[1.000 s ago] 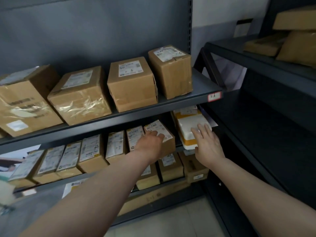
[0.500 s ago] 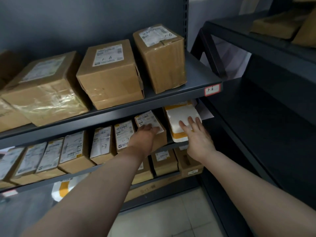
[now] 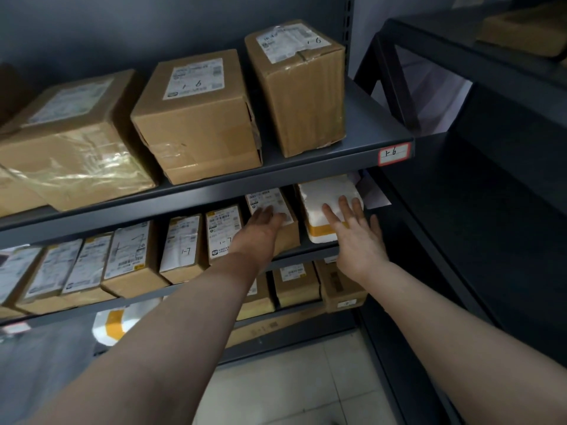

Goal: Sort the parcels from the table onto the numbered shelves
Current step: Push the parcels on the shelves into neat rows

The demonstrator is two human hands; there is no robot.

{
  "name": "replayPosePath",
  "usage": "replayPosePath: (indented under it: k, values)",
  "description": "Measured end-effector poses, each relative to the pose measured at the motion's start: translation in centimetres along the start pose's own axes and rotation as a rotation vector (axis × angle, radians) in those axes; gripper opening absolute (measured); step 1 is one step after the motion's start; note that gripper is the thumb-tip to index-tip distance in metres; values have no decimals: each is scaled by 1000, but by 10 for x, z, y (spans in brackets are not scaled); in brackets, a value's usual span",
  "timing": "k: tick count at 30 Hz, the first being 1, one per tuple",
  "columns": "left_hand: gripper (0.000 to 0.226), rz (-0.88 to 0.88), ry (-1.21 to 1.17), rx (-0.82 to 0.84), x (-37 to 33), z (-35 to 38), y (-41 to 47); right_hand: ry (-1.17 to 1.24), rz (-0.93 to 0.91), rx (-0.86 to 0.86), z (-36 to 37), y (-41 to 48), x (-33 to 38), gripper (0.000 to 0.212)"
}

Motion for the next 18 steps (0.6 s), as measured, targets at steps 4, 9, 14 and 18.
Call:
replayPosePath:
  k: [4, 9, 14, 18]
  values:
    - [97, 8, -9, -128, 3, 1, -24, -34, -83, -122, -7, -13, 20, 109]
    - [89, -80, 97, -75, 50, 7, -61, -30, -227, -93, 7, -27, 78, 100]
    - [86, -286, 187, -67, 140, -12, -117, 69, -340, -3, 34, -34, 154, 90]
    - [91, -364, 221, -25, 199, -22, -152, 131, -376, 7, 45, -33, 212, 91]
Point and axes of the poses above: each hand's wrist, its own y-axis towards the middle knuckle, its own z-axis out of the palm, x = y × z, the point moved 10 cm from there along y, towards the middle knuckle, and after that the axes turned 4 degrees about -x, right-handed, at the moved point
